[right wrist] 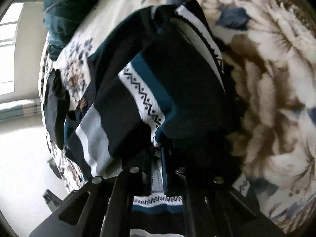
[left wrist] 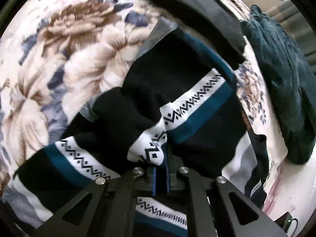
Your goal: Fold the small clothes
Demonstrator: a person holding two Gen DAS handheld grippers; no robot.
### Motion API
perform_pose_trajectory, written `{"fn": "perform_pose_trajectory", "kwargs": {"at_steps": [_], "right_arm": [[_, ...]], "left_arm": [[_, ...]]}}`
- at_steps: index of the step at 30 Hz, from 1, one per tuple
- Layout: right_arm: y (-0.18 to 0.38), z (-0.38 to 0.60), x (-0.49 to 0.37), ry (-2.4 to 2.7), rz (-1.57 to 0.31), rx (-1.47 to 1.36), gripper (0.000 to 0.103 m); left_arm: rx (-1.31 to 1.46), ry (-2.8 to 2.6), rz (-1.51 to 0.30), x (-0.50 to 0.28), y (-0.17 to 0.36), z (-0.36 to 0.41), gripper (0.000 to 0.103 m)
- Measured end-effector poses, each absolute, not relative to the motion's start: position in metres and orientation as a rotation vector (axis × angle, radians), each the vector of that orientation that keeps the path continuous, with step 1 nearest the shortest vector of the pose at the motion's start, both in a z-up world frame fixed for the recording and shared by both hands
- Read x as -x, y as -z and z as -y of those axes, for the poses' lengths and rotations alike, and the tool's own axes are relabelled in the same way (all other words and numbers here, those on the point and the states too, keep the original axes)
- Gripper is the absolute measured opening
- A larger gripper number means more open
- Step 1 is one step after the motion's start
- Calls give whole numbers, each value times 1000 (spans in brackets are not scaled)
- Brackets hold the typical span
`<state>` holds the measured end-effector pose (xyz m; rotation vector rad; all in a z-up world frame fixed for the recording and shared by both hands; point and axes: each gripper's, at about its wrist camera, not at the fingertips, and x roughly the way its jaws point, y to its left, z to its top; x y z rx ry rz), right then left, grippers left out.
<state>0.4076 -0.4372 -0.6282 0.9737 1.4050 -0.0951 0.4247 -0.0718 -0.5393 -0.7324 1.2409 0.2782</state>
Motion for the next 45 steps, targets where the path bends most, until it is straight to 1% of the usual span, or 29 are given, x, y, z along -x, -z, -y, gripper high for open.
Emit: {"fn": "perform_pose_trajectory", "kwargs": {"at_steps": [3,7,8,9,10,11,12,13,14,15,16,17,19,21,22,25,28,29,30,31,34,37,38,39,41,43,45], "right_arm": [[617,432,-397,89,-1410,-919,7],[625,428,-386,110,-1449,-874,7],[628,426,-386,110,-1458,-865,7],[631,424,-388,103,-1482,-845,7],[633,421,-390,100,-1509,-825,7],[632,420,-392,94,-1538,-807,9],[629,421,-394,84,-1549,-801,16],[622,423,-397,65,-1550,-791,21],[614,425,-398,56,-1544,-776,35],[602,428,-402,51,-1520,-750,43],[588,430,-407,43,-1489,-711,43],[577,430,-415,32,-1468,-659,43],[561,424,-439,11,-1432,-509,43],[561,417,-466,7,-1417,-383,43],[567,410,-482,-21,-1432,-321,43],[594,390,-518,-92,-1506,-137,43],[617,372,-531,-158,-1574,10,43],[618,370,-532,-173,-1571,33,31],[617,369,-532,-176,-1550,49,5],[613,370,-532,-165,-1521,60,3],[605,384,-535,-103,-1450,8,2],[609,401,-538,-54,-1452,-91,2],[609,406,-538,-55,-1471,-127,7],[608,413,-537,-44,-1505,-173,14],[590,436,-523,-6,-1473,-279,19],[566,467,-498,74,-1417,-402,20],[557,491,-470,130,-1400,-518,20]], "left_arm": [[665,-263,-1243,-421,535,63,5],[628,-252,-1287,-417,549,57,5],[623,-236,-1303,-417,554,57,5],[619,-224,-1310,-418,556,58,9],[611,-217,-1315,-419,556,58,10],[609,-204,-1324,-419,554,59,11],[604,-200,-1341,-419,552,59,17],[599,-205,-1361,-419,548,58,20],[599,-208,-1365,-417,540,57,22],[606,-199,-1346,-416,531,55,23],[599,-201,-1330,-411,519,51,23],[577,-207,-1316,-412,509,50,23],[500,-193,-1298,-428,497,53,32],[427,-186,-1284,-447,499,58,52],[384,-172,-1299,-462,508,62,55],[281,-126,-1372,-495,536,71,55],[162,-110,-1387,-515,551,80,55],[132,-107,-1381,-521,554,81,55],[119,-108,-1379,-525,556,81,55],[111,-113,-1373,-529,557,80,55],[114,-132,-1368,-541,563,75,55],[118,-142,-1376,-550,566,72,55],[115,-143,-1375,-551,564,73,55],[115,-138,-1371,-550,560,73,55],[96,-129,-1344,-542,547,75,55],[101,-111,-1313,-530,534,78,55],[112,-97,-1284,-515,524,81,55]]}}
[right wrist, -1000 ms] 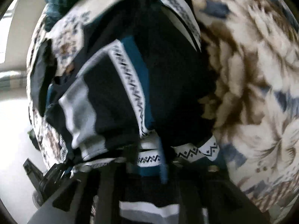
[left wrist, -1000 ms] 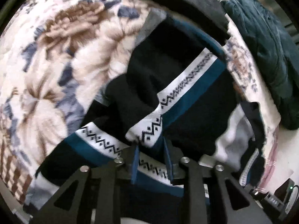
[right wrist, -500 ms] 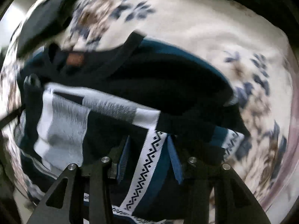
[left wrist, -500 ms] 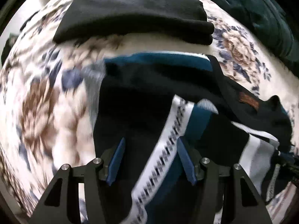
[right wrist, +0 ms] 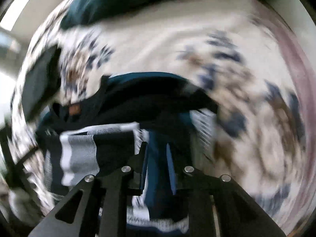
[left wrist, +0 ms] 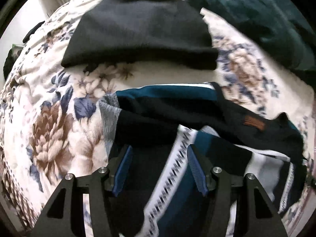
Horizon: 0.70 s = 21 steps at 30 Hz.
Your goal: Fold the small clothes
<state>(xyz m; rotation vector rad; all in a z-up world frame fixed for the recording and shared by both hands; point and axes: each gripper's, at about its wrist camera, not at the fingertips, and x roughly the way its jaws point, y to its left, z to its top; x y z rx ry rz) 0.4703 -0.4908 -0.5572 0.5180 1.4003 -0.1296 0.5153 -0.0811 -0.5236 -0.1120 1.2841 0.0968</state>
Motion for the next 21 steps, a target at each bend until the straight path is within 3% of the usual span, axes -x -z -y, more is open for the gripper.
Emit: {"fn": "perform_pose_trajectory", "kwargs": {"at_steps": [4,6,9,10,12,19,21], "right_arm": [[577,529,-416,214,-1427,-788,20],[596,534,-398,199,-1429,-890,30],[617,533,-395,153,-1390,-1017,32],[617,530,-396,137,-1368,-1024,32],[609,517,-397,158,-1319,-1002,11],[600,519,-383,240,-1376,-900,11],[613,520,-384,243,-1435,-894,20]], "left_arm": [[129,-62,-1288,-501,526,91,55],[125,-60,-1324,-505,536,101,55],[123,-65,-1338,-508,549,102,55],[125,-66,-1334,-510,550,102,55],[126,-65,-1329,-513,551,100,55],[139,-63,-1337,-524,558,96,58],[136,-66,-1333,-529,560,98,58]]}}
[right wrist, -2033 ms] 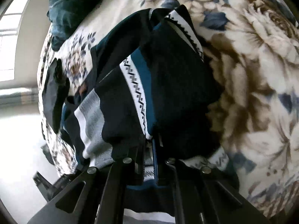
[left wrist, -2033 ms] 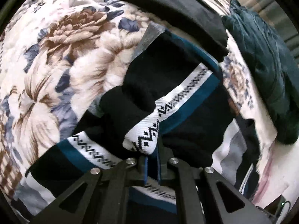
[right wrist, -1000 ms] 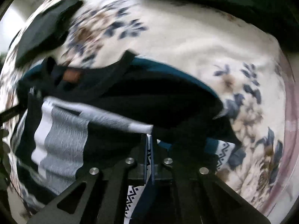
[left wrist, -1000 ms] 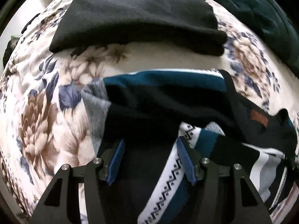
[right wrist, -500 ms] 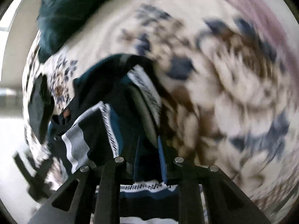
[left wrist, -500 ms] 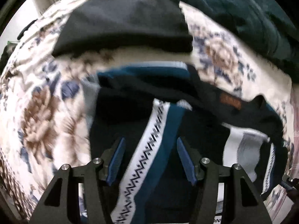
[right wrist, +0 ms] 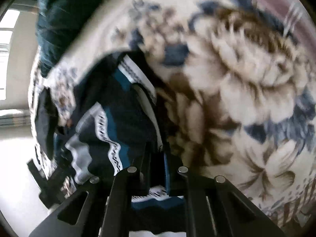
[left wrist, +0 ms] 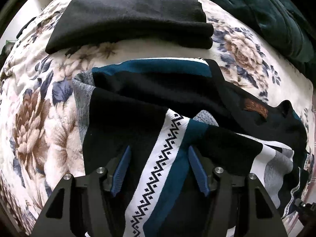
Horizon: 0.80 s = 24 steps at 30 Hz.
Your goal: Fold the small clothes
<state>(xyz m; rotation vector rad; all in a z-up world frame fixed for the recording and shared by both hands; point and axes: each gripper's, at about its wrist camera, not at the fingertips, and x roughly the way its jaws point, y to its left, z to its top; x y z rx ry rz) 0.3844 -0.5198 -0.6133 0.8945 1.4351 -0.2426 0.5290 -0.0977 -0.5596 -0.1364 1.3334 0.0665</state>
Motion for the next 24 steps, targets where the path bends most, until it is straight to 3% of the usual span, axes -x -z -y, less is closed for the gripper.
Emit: {"fn": "perform_pose_trajectory", "kwargs": {"at_steps": [1,3,4,5,6,8,9,15,24], "right_arm": [[614,521,-386,248,-1450,-878,26],[608,521,-389,245,-1459,-838,49],[601,521,-390,231,-1444,-824,55],[591,519,-391,212,-1436,-792,65],[584,517,-391,192,-1435,-759,75],[570,514,-390,147,-1444,-685,85],[564,513,-388,119,-1456,-650,90],[555,536,-376,-39,-1520,-590,93],[576,574,-386,-216,-1576,-506,93]], "left_arm": [[135,-67,-1332,-528,558,98,58],[123,-72,-1317,-531,551,103,58],[121,-66,-1307,-526,544,105,58],[127,-44,-1294,-518,535,109,65],[128,-32,-1280,-510,527,114,80],[114,-7,-1248,-486,508,129,91],[111,9,-1240,-471,501,138,91],[139,48,-1299,-351,484,210,92],[58,22,-1567,-189,543,339,93]]}}
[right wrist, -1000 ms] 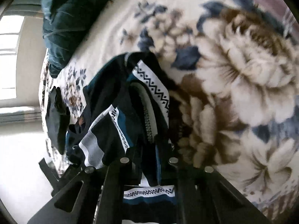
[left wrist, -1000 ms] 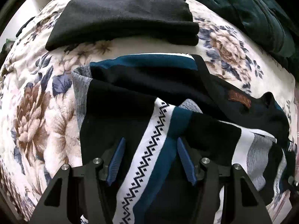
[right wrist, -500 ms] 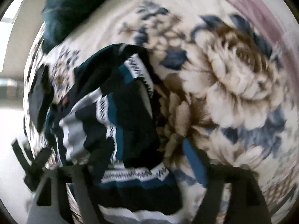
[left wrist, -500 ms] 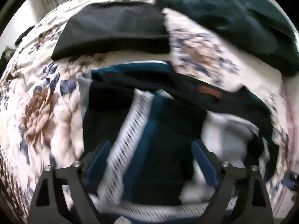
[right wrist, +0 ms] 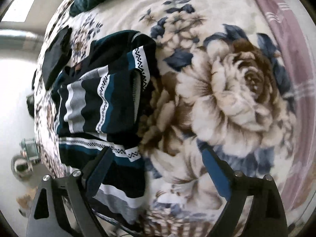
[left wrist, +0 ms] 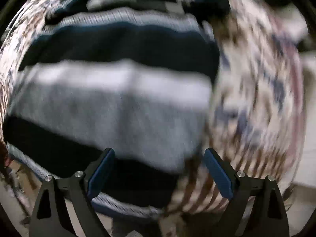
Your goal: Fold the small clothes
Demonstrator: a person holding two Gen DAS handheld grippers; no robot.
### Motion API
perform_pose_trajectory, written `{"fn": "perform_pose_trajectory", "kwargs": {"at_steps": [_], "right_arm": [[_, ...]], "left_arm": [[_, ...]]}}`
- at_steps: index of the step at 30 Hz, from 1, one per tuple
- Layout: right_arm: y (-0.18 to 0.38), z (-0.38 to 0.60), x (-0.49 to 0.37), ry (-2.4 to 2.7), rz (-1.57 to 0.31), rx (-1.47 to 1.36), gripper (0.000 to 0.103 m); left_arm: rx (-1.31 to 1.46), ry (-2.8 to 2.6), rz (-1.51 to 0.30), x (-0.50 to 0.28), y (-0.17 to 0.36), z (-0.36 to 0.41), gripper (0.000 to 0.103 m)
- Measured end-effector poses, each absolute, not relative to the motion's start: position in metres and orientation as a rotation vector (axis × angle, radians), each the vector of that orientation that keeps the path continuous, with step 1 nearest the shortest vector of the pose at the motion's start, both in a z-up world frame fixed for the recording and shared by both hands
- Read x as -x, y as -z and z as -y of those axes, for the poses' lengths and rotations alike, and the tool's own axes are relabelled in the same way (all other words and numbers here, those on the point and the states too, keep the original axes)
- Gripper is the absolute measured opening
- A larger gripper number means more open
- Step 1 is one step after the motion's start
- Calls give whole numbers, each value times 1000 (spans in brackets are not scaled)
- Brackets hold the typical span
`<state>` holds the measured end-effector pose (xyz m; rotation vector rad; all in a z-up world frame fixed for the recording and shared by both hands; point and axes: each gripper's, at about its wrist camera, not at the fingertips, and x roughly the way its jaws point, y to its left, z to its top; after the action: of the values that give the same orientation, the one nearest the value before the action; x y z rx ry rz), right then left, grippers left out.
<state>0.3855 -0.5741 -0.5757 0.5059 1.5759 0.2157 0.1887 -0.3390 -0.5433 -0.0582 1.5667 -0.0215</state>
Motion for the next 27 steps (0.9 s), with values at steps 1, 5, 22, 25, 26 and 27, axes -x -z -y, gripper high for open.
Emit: {"fn": "perform_pose_trajectory", "kwargs": {"at_steps": [1,5,22,25,26,27], "right_arm": [[582,573,-389,-236,-1580,-506,93],[610,560,-417,-310,-1573,-520,93],[622,550,-453,-449,-1663,-505,94],[609,571,-427,-436,-1703,-460,94],[608,579,-418,-423,-1725,-436,94],[609,583,-412,-418,-1747,-414,94]], "left_arm": [[35,15,-1591,-180,553,346,93],[-13,-31,-1584,-172,576,353,93],[103,-38,-1477,-175,525,317,91],[153,-50,-1460,-167,517,305,91],[198,-40,-1465,-163,518,303,91],[220,-41,-1471,-164,519,299,91]]}}
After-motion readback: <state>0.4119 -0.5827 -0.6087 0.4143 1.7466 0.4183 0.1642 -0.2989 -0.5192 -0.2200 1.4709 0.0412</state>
